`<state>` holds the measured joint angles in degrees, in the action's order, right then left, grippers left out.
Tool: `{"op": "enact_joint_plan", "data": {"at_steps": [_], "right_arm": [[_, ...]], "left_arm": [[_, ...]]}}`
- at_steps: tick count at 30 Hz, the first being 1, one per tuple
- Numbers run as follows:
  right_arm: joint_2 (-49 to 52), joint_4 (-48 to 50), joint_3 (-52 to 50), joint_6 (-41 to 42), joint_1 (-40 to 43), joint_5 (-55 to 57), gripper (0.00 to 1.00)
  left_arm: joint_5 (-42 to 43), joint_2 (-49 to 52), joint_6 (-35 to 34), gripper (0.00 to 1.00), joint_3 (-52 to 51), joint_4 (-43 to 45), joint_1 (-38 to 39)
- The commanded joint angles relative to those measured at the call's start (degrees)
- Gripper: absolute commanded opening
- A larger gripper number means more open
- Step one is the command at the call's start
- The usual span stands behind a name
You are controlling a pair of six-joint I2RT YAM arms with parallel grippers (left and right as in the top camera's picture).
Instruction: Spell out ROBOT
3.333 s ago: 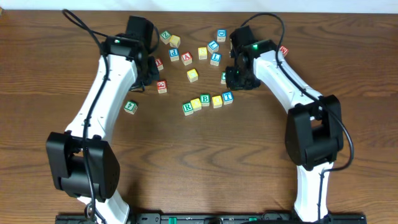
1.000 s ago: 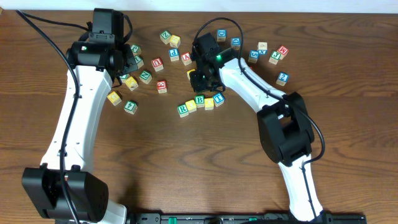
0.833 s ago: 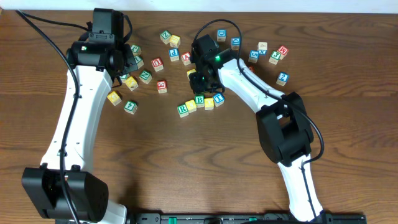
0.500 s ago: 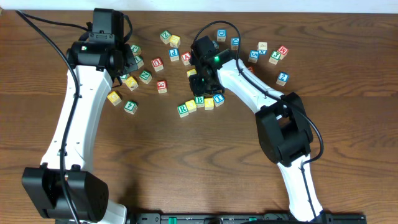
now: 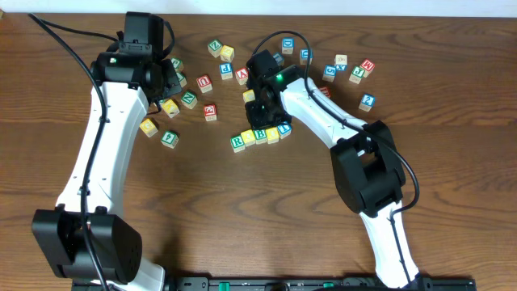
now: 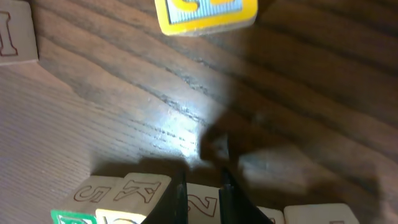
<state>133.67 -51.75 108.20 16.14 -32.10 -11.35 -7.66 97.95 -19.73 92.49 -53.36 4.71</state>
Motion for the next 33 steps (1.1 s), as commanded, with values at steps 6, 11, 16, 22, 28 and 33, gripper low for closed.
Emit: {"op": "enact_joint_plan", "data": {"at_steps": [6, 11, 16, 22, 28, 33], "right_arm": [[0.8, -0.8, 0.4, 1.0, -0.6, -1.1, 0.13], [0.8, -1.0, 0.4, 1.0, -0.6, -1.3, 0.14], [0.8, -0.9, 0.4, 1.0, -0.6, -1.3, 0.14], [0.8, -1.0, 0.4, 1.0, -0.6, -1.8, 0.14], [0.8, -0.7, 0.4, 1.2, -0.6, -1.9, 0.15], [0.8, -0.6, 0.4, 1.2, -0.6, -1.9, 0.15]], "left_arm": [[1.0, 0.7, -0.9, 0.08, -0.6, -0.2, 0.2], [1.0, 0.7, -0.9, 0.08, -0.6, -0.2, 0.2], [1.0, 0.7, -0.9, 0.08, -0.6, -0.2, 0.2], [1.0, 0.7, -0.9, 0.08, -1.4, -0.1, 0.2], [1.0, 0.7, -0.9, 0.08, -2.4, 0.2, 0.2], [1.0, 0.7, -0.9, 0.08, -2.4, 1.2, 0.2]]}}
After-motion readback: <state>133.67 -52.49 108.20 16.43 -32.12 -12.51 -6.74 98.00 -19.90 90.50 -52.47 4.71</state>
